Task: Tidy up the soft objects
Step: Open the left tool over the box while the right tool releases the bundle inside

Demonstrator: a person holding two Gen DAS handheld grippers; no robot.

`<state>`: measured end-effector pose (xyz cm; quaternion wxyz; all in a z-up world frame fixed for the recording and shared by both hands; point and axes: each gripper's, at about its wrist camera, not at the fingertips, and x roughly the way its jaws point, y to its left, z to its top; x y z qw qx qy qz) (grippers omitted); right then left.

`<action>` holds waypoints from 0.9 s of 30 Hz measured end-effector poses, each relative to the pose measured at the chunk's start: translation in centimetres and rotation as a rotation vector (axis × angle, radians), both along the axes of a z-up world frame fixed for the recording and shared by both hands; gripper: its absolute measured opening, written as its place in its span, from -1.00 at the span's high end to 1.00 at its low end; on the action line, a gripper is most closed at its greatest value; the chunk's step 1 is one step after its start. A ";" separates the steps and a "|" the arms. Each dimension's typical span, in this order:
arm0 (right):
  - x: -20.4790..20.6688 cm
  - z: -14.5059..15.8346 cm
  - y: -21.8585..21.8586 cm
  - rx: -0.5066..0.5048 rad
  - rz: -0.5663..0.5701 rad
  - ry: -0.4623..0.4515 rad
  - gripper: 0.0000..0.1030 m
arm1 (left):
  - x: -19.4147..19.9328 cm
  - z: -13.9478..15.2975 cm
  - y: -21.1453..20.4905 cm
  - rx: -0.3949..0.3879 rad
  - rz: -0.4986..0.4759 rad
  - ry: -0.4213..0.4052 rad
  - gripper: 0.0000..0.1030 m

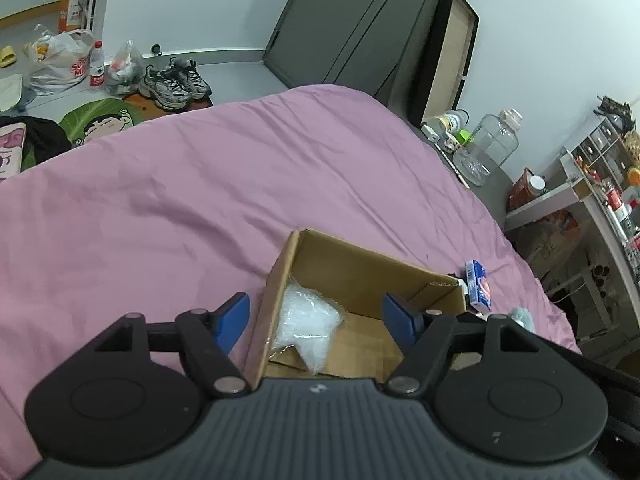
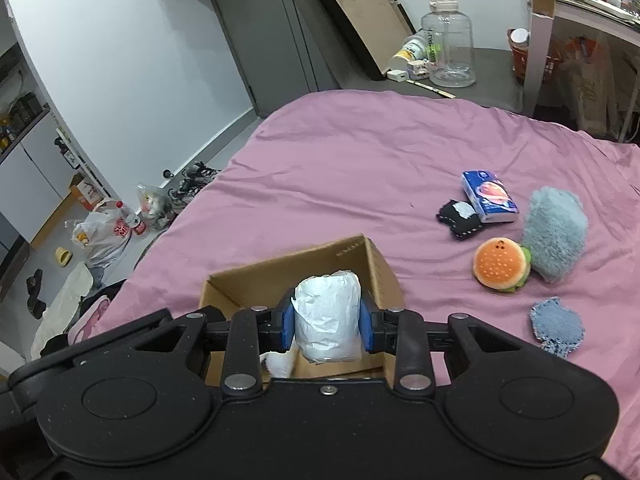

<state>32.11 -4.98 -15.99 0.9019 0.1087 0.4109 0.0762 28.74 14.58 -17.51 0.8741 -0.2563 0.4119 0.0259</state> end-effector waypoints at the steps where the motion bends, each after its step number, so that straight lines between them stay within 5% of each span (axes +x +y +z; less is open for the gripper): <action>1: 0.1 0.1 0.2 0.004 0.002 -0.002 0.40 | -0.1 0.1 0.2 -0.005 0.003 0.002 -0.40; 6: 0.5 0.9 1.1 0.027 0.026 -0.022 0.39 | -0.9 0.8 1.2 0.009 0.025 0.006 -0.43; 15: -0.8 2.2 0.5 0.059 0.010 -0.036 0.06 | -2.3 1.8 2.2 0.023 0.054 0.028 -0.61; 27: -4.1 4.0 -3.2 0.061 -0.030 -0.060 -0.29 | -4.2 4.1 -0.7 0.078 -0.004 0.039 -0.86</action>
